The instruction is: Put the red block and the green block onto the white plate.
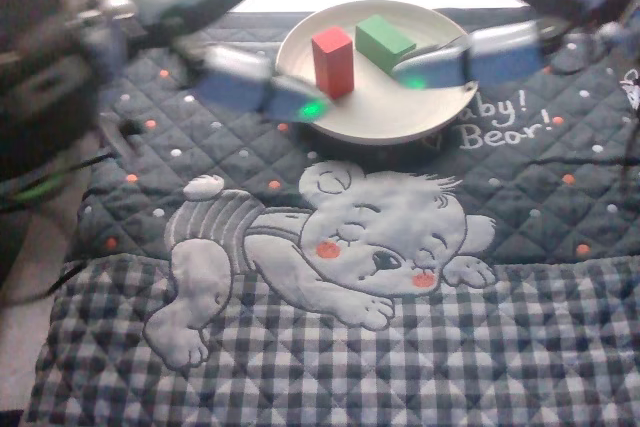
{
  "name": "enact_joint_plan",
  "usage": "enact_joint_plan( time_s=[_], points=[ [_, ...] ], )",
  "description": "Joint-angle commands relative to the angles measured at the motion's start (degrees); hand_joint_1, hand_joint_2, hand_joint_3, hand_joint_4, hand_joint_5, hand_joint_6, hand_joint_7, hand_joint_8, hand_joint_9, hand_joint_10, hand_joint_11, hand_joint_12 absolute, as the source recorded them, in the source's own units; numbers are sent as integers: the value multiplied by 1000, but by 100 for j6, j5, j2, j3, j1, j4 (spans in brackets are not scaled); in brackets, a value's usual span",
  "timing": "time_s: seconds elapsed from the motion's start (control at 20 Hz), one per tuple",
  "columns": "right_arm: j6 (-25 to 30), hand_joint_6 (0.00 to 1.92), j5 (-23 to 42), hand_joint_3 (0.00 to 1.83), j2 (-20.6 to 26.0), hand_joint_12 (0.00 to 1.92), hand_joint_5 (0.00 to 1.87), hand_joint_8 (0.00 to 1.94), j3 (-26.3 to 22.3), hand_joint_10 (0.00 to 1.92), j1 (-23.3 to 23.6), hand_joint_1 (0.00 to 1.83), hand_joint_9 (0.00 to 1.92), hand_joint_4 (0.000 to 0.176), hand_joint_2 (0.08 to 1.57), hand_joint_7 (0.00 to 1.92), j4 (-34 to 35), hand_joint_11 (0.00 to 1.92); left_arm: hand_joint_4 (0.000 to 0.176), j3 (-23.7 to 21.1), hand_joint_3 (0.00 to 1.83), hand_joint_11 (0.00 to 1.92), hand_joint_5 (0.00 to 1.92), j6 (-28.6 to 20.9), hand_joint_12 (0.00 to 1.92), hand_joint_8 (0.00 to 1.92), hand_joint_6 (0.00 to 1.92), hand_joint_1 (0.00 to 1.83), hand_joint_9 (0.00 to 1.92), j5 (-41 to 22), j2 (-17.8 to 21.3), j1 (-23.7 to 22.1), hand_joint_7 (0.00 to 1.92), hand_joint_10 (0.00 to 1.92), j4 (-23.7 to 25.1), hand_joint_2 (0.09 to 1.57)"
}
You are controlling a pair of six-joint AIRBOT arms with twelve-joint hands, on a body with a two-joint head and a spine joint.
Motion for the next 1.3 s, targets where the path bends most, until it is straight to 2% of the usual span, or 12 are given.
enact_joint_plan(
  time_s=[0.0, 0.1, 0.2, 0.45, 0.55, 0.6, 0.75, 0.8, 0.85, 0.95, 1.05, 1.25],
  points=[
    [15, 7, 840, 1, 216, 14, 160, 9, -109, 7, 16, 671, 145, 156, 844, 225, 124, 22, 80, -86, 0, 0, 103, -5, 616, 3, 2, 846, 144, -1083, 184, 47, 105, 4, -247, 859],
    [13, 2, 1118, 1, 798, 376, 135, 4, -655, 12, -105, 631, 239, 74, 862, 271, -29, 59, 73, -432, 0, 0, 79, -220, 596, 2, 1, 819, 148, -1747, 565, 422, 108, 8, -441, 873],
    [-63, 9, 1807, 8, 1362, 500, 181, 1, -1138, 1, -769, 716, 188, 98, 882, 196, 220, 0, 129, -623, 8, 0, 92, -531, 502, 0, 0, 731, 125, -2251, 817, 707, 112, 7, -488, 912],
    [-213, 3, 3129, 5, 1834, 349, 181, 13, -1714, 9, -2111, 758, 237, 160, 910, 262, 1251, 0, 136, -1294, 11, 0, 118, -485, 563, 0, 0, 744, 184, -3627, 1459, 1572, 121, 6, -1024, 976],
    [-213, 10, 3473, 5, 1911, 164, 185, 9, -1869, 4, -2400, 731, 236, 173, 958, 293, 1441, 0, 86, -1518, 3, 0, 60, -326, 603, 0, 0, 611, 170, -4026, 1629, 1885, 105, 0, -1252, 993],
    [-213, 3, 3636, 2, 1933, 301, 182, 7, -1941, 9, -2559, 784, 286, 138, 969, 343, 1543, 0, 68, -1567, 0, 0, 32, -302, 540, 0, 0, 561, 155, -4218, 1650, 2023, 89, 0, -1363, 988],
    [-213, 1, 4203, 11, 1952, 13, 157, 15, -2107, 5, -3117, 771, 208, 148, 1004, 368, 1915, 0, 69, -1678, 14, 1, 47, -303, 753, 1, 1, 366, 204, -4671, 1669, 2299, 141, 1, -1526, 1048],
    [-213, 71, 4396, 2, 1962, 2, 400, 2, -2169, 0, -3270, 773, 145, 14, 1049, 273, 2023, 0, 62, -1731, 24, 0, 22, -304, 691, 0, 0, 119, 162, -4796, 1691, 2348, 112, 0, -1531, 1116],
    [-212, 81, 4659, 4, 1966, 0, 456, 0, -2269, 0, -3486, 844, 106, 0, 1070, 207, 2143, 0, 56, -1816, 9, 12, 4, -304, 597, 0, 0, 56, 130, -5070, 1732, 2476, 62, 0, -1578, 1129],
    [-212, 3, 4826, 0, 1961, 14, 247, 8, -2334, 13, -3614, 731, 179, 77, 974, 267, 2203, 26, 51, -1877, 2, 79, 0, -304, 352, 0, 0, 143, 72, -5286, 1760, 2592, 14, 0, -1633, 1135],
    [-212, 2, 5037, 0, 1917, 29, 224, 8, -2429, 21, -3731, 618, 213, 0, 955, 277, 2245, 57, 52, -1988, 0, 25, 0, -304, 199, 0, 0, 162, 5, -5712, 1814, 2782, 0, 0, -1706, 1178],
    [-211, 14, 5041, 1, 1955, 185, 316, 4, -2562, 9, -3736, 478, 435, 0, 1149, 423, 2041, 297, 0, -2076, 3, 119, 158, -295, 192, 10, 7, 52, 117, -5895, 1842, 2870, 161, 7, -1741, 1231]
  ],
)
